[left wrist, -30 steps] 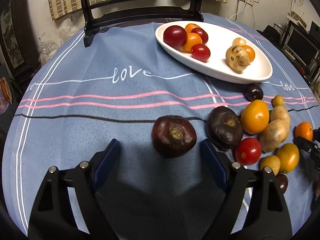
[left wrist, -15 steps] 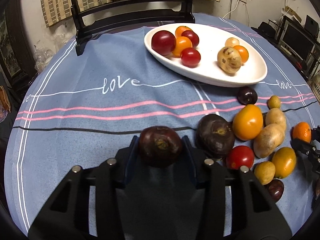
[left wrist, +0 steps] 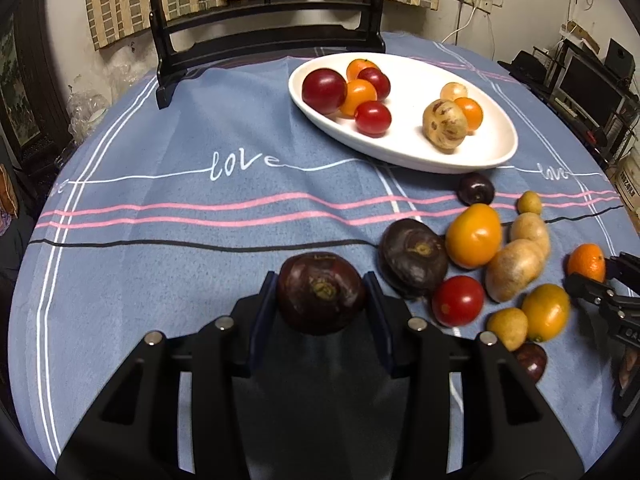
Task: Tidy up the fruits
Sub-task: 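Grasp the mandarin with the right tool while the left tool grasps the dark purple fruit, then carry both fruits onto the white plate and open both tools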
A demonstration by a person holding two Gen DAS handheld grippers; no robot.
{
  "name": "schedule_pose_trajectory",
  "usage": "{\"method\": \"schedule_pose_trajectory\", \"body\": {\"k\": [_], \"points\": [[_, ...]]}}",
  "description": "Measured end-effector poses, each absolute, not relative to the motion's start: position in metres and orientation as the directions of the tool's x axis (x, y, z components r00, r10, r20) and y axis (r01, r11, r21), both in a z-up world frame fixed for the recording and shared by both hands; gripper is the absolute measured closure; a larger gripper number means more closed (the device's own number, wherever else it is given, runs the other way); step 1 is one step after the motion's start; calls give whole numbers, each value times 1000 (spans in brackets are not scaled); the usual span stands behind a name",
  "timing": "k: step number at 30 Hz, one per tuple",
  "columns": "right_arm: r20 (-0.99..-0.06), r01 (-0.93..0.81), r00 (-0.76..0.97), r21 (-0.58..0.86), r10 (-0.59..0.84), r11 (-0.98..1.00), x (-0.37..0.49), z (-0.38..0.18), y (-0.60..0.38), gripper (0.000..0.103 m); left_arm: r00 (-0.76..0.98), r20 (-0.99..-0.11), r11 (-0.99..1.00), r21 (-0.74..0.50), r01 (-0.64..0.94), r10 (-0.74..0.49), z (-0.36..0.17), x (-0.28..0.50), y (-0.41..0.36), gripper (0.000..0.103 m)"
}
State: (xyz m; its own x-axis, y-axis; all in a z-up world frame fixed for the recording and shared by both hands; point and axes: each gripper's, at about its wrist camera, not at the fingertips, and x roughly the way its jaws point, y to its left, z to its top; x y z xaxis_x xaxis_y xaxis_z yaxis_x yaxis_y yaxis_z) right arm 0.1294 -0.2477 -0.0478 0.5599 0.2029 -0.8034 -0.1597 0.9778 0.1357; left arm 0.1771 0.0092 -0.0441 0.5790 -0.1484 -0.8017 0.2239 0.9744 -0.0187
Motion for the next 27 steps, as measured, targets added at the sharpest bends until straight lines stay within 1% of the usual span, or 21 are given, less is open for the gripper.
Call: {"method": "schedule_pose_trajectory", "body": {"k": [7, 15, 22, 27], "points": [[-793, -154, 575, 137, 202, 979, 126, -41, -250, 57, 598, -783, 969, -23, 245, -170, -24, 156, 13, 59], [-750, -188, 628, 111, 207, 976, 119, -1, -252, 57, 644, -727, 953, -48, 300, -239, 25, 142, 5, 59], [-700, -219, 686, 59, 196, 974, 137, 45, -254, 57, 659, -698, 935, -44, 352, -281, 54, 156, -17, 59], [-684, -244, 698, 50, 211, 968, 159, 60, -246, 57, 661, -695, 929, -28, 369, -283, 62, 177, -33, 59]]}}
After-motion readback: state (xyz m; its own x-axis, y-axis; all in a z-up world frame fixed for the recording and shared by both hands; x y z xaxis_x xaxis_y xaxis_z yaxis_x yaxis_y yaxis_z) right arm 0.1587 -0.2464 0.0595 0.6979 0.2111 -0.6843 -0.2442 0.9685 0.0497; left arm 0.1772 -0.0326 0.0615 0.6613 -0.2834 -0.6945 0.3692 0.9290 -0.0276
